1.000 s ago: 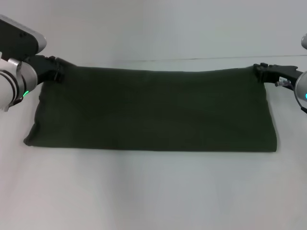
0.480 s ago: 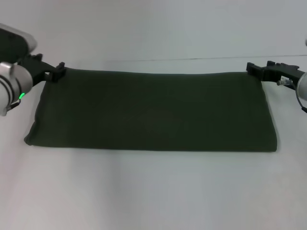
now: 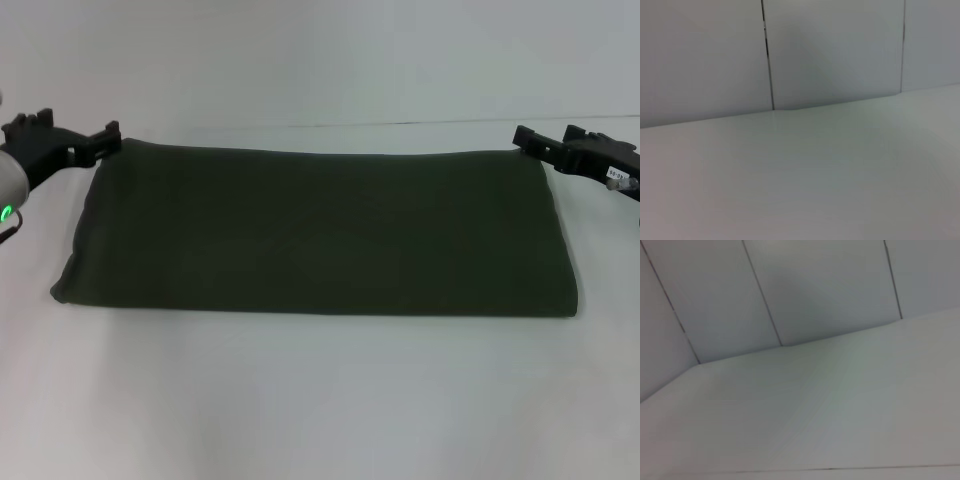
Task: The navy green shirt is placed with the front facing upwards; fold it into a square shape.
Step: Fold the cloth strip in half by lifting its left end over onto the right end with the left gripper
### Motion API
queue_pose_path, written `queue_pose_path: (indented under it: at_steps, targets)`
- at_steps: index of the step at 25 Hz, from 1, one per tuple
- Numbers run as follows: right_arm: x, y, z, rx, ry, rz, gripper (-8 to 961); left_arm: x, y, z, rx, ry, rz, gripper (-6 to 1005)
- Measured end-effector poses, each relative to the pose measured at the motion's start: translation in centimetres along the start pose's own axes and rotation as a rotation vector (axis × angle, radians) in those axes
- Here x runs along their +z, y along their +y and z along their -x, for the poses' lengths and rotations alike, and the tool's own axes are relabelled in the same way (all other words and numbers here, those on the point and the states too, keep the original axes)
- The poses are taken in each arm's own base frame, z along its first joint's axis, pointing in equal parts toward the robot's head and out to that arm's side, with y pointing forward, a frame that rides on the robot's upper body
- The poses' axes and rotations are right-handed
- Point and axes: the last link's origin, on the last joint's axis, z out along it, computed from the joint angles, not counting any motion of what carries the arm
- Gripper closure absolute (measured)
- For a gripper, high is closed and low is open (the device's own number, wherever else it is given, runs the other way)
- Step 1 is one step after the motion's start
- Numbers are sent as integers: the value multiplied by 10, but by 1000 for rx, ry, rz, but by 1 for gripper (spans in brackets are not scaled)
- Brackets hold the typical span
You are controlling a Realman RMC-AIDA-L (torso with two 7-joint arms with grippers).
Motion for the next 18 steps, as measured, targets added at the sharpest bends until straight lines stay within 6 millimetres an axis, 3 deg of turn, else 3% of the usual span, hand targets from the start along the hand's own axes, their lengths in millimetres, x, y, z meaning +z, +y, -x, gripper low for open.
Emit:
queue_pose_path:
  at_steps: [5, 11, 18]
  targets:
    - [-8, 6, -6, 4, -6, 61, 29, -18, -2, 11, -57, 33, 84, 69]
    - [-14, 12, -14, -24, -8, 119, 30, -57, -15, 8, -189, 94, 232, 81]
    - [-19, 39, -26, -146, 35, 294, 32, -86, -23, 19, -212, -61, 377, 96]
